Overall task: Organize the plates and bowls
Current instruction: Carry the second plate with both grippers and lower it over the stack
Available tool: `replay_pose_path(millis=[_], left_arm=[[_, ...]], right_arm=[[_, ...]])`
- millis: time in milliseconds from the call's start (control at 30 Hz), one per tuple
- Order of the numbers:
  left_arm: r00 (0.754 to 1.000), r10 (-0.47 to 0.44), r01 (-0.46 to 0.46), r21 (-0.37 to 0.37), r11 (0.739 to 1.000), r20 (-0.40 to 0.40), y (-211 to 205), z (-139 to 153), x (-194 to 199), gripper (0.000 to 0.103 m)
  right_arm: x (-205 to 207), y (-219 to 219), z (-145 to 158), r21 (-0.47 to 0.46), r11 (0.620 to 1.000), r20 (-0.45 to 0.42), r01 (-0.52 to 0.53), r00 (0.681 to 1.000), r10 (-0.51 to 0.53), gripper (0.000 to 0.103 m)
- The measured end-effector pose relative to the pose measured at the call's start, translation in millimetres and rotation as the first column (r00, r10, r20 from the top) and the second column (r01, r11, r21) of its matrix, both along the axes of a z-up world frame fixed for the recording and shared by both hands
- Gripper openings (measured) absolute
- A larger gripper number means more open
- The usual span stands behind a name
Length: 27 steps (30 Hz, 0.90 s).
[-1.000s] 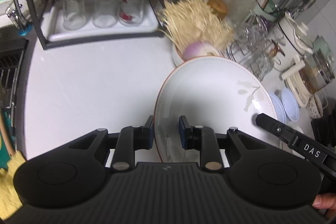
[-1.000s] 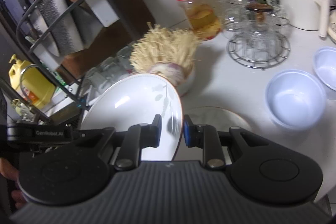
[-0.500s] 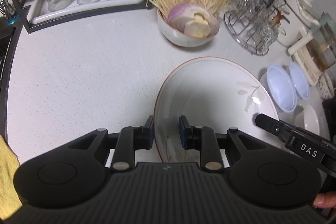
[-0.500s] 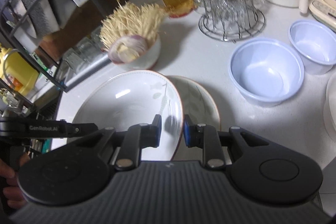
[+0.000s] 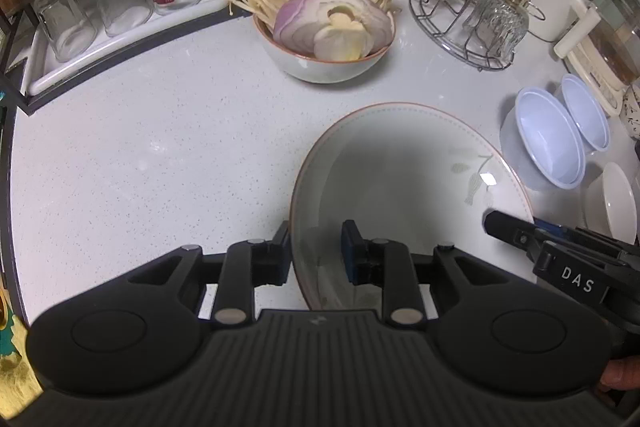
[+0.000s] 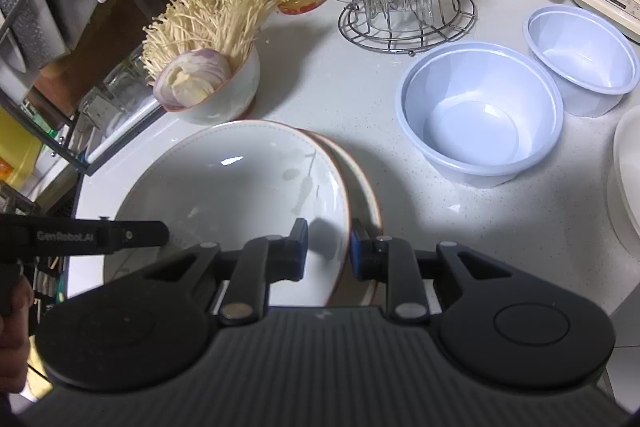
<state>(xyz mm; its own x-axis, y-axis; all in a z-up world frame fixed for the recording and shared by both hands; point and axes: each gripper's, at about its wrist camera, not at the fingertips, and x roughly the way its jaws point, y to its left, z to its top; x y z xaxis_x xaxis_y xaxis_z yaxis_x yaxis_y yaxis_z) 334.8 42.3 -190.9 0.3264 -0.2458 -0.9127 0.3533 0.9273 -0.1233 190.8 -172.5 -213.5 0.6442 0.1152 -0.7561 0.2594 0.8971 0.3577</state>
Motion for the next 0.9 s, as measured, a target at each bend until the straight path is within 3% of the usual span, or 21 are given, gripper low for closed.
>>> replay_pose_path(millis=[333,533,900], left_arm=[[1.0,0.014,-0.014,-0.015,1.0,-0.015,0.8,-3.4,6.2,0.033],[0.996,0.07,-0.075,-0.096,0.993,-0.053,13.4,-0.2,10.3,0.033],[0.995,0.097,-0.096,-0.158,0.983,-0.003,22.8,24.3,7.8,0.035]], right_arm=[[6.6,3.3,0.0,-0.039,0.999,-0.007,-0.019,1.0,0.018,0.026],[5.5,-0.5,-3.9,0.024,0.999,-0.016,0.027,1.0,-0.026,0.025],[3.6,3.8,3.4,-0.006,0.999,-0.046,0.045,0.998,-0.045,0.026]])
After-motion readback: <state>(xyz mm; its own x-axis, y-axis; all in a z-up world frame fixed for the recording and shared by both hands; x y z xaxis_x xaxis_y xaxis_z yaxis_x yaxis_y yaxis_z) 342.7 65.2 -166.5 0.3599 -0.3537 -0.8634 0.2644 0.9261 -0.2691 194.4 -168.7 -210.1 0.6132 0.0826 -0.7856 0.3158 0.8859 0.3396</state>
